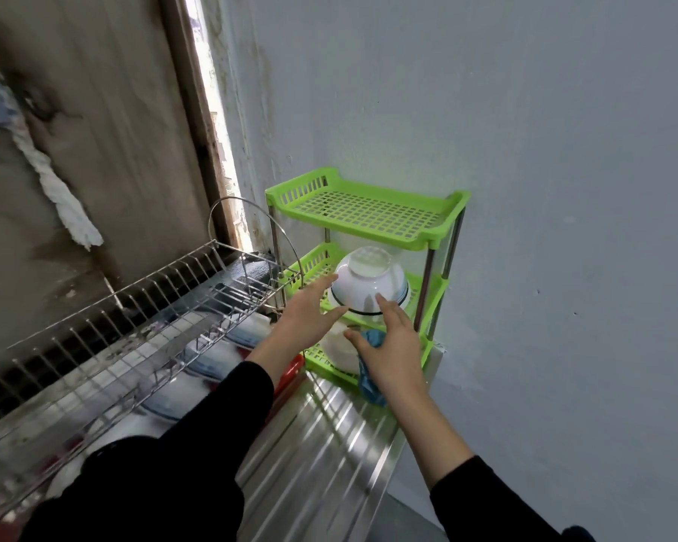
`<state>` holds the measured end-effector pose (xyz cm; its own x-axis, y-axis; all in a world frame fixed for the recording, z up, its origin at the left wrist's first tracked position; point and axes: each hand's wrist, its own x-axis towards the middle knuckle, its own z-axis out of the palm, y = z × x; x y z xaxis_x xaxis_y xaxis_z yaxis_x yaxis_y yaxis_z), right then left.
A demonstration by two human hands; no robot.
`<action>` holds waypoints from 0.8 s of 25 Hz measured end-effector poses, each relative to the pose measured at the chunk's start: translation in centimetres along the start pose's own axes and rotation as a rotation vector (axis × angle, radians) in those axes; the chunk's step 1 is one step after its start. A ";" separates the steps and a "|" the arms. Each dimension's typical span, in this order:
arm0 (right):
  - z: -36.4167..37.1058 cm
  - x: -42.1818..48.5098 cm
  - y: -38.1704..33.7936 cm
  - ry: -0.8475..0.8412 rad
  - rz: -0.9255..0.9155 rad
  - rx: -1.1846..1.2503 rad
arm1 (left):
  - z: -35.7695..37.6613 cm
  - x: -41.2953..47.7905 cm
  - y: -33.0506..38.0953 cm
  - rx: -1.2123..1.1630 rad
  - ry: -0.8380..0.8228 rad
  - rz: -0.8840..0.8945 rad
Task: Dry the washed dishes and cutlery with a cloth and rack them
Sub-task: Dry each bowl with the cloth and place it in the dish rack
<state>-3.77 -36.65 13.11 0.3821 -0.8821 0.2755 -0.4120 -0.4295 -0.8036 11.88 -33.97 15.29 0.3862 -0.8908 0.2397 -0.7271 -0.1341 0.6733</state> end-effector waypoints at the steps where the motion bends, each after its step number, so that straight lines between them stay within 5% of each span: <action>1: -0.4 -1.2 -0.1 -0.008 -0.029 0.011 | -0.2 -1.8 0.2 0.000 0.038 -0.002; 10: -2.1 -14.5 -0.6 -0.202 -0.226 0.092 | -2.2 -24.5 1.3 0.351 0.174 -0.187; 20: 3.0 -31.9 -6.3 -0.639 -0.390 0.191 | -7.6 -50.9 1.1 0.575 0.310 -0.640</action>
<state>-10.88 -5.20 7.77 0.8977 -0.3654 0.2461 -0.0216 -0.5945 -0.8038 -4.26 14.51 9.11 0.8876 -0.4265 0.1738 -0.4604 -0.8320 0.3096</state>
